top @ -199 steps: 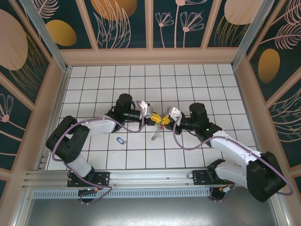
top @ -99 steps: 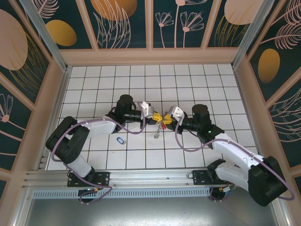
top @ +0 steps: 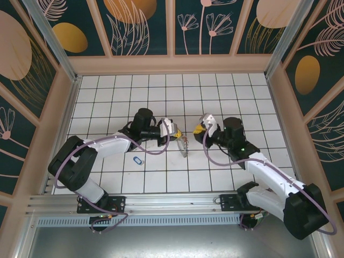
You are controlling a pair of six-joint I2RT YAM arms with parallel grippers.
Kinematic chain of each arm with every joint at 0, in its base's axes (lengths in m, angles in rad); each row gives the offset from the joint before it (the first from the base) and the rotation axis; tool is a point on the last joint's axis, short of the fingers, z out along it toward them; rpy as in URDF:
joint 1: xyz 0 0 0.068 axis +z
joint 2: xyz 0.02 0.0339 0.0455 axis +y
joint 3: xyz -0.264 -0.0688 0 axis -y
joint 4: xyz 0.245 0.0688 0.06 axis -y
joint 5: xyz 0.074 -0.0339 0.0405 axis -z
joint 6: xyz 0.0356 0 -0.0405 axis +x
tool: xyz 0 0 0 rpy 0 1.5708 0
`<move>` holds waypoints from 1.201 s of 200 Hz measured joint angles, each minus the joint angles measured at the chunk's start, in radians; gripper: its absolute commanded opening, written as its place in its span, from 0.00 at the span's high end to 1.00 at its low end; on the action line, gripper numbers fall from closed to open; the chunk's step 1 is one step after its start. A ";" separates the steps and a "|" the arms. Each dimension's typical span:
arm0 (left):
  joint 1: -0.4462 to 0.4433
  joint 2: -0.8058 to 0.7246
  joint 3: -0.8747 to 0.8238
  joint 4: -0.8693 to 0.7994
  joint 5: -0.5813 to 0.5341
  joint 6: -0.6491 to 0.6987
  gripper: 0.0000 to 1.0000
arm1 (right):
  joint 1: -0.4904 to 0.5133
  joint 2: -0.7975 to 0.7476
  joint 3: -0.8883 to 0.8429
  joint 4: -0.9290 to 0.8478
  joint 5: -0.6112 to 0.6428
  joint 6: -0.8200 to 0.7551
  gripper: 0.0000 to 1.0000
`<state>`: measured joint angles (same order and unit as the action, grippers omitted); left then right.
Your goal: Put the keys on the keyring
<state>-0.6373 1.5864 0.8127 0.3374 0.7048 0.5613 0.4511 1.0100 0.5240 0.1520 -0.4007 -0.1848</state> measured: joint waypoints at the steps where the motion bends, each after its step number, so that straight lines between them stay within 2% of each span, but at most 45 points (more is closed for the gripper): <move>1: 0.000 0.000 0.004 -0.009 -0.003 0.005 1.00 | -0.002 0.002 0.001 0.000 0.003 0.004 0.74; 35: 0.000 0.006 0.150 -0.255 -0.083 0.166 1.00 | -0.092 0.077 0.083 -0.034 0.098 0.241 0.72; 71: -0.003 0.091 0.301 -0.433 -0.085 0.272 1.00 | -0.160 0.180 0.146 -0.110 0.116 0.404 0.70; 119: -0.074 0.283 0.524 -0.577 -0.070 0.351 1.00 | -0.217 0.228 0.156 -0.203 0.132 0.492 0.70; 172: -0.168 0.442 0.629 -0.686 -0.031 0.354 0.99 | -0.309 0.235 0.161 -0.271 0.137 0.539 0.70; 189: -0.179 0.463 0.637 -0.705 -0.018 0.354 0.94 | -0.326 0.241 0.161 -0.278 0.109 0.547 0.70; 211: -0.185 0.463 0.617 -0.699 0.013 0.338 0.79 | -0.325 0.271 0.161 -0.282 0.050 0.559 0.69; 240: -0.186 0.414 0.472 -0.597 0.059 0.251 0.69 | -0.307 0.323 0.160 -0.284 -0.019 0.562 0.68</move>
<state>-0.8234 2.0006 1.2850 -0.2596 0.7639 0.8127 0.1436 1.3331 0.6842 -0.1318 -0.4202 0.3767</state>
